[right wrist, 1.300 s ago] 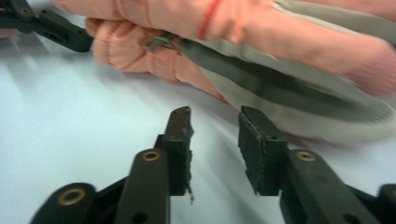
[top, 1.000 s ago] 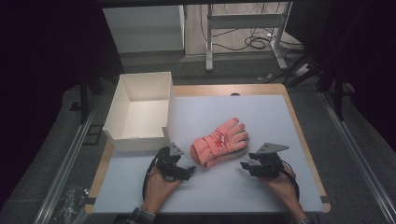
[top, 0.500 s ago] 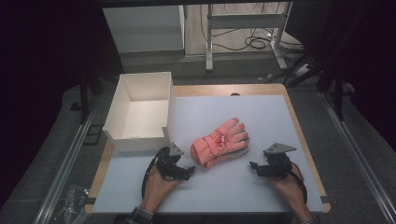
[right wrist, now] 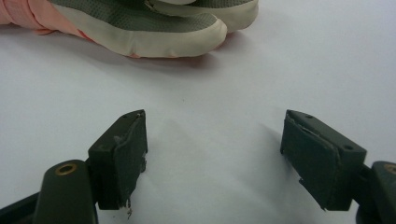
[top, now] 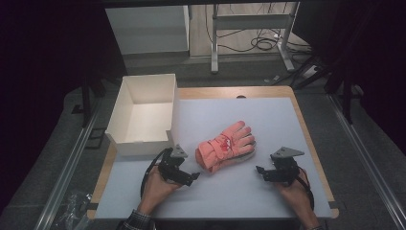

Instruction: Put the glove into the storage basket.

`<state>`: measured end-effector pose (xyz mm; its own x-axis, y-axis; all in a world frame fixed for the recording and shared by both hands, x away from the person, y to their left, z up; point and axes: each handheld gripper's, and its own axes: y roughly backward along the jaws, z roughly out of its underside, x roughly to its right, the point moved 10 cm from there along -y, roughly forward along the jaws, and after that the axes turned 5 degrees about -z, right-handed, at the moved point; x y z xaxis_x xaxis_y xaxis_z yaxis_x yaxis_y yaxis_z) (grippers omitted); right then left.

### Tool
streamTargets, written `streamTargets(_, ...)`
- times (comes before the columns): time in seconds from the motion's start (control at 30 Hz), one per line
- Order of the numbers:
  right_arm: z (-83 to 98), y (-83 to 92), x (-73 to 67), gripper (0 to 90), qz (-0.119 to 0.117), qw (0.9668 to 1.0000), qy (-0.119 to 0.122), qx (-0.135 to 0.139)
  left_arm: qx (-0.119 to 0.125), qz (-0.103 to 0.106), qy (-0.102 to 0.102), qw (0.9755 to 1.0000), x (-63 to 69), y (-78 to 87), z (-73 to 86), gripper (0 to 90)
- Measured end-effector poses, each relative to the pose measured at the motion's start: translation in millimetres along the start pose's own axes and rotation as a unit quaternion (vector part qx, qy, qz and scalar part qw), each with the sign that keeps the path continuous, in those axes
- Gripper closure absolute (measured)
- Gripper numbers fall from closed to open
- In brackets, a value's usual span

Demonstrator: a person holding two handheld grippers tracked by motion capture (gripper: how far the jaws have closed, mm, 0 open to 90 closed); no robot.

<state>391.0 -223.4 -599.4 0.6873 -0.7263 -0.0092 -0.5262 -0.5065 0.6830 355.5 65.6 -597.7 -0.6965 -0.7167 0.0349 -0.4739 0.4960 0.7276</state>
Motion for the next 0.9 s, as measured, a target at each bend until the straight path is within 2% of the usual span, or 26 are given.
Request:
streamTargets(0.07,0.0,0.0,0.0,23.1,0.0,1.0,0.0,0.0,0.003,0.012,-0.002,0.9999,1.3,4.4,-7.4,1.6)
streamTargets(0.23,0.1,0.1,-0.1,23.1,0.0,1.0,0.0,0.0,-0.002,0.022,-0.023,0.9995,3.9,10.1,-27.3,0.0)
streamTargets(0.3,0.1,0.1,-0.1,23.1,0.0,1.0,0.0,0.0,-0.001,0.025,-0.026,0.9993,5.1,10.8,-33.8,0.0)
streamTargets(0.43,0.1,0.1,-0.1,23.1,0.0,1.0,0.0,0.0,-0.006,0.046,-0.038,0.9982,10.3,10.2,-51.3,0.0)
streamTargets(0.63,0.1,0.2,-0.2,23.1,0.0,1.0,-0.001,0.0,-0.014,0.06,-0.062,0.9962,16.1,5.4,-77.2,0.0)
streamTargets(0.7,0.0,0.0,-0.2,23.1,-0.001,1.0,-0.001,0.001,-0.02,0.064,-0.075,0.9949,19.0,1.3,-85.4,0.0)
streamTargets(0.8,-0.1,-0.1,-0.2,23.1,-0.001,1.0,-0.001,0.002,-0.038,0.063,-0.105,0.9918,23.3,-9.3,-95.6,0.0)
streamTargets(0.9,-0.1,0.0,-0.1,23.1,-0.001,1.0,-0.001,0.002,-0.054,0.065,-0.122,0.989,28.8,-21.7,-101.0,0.0)
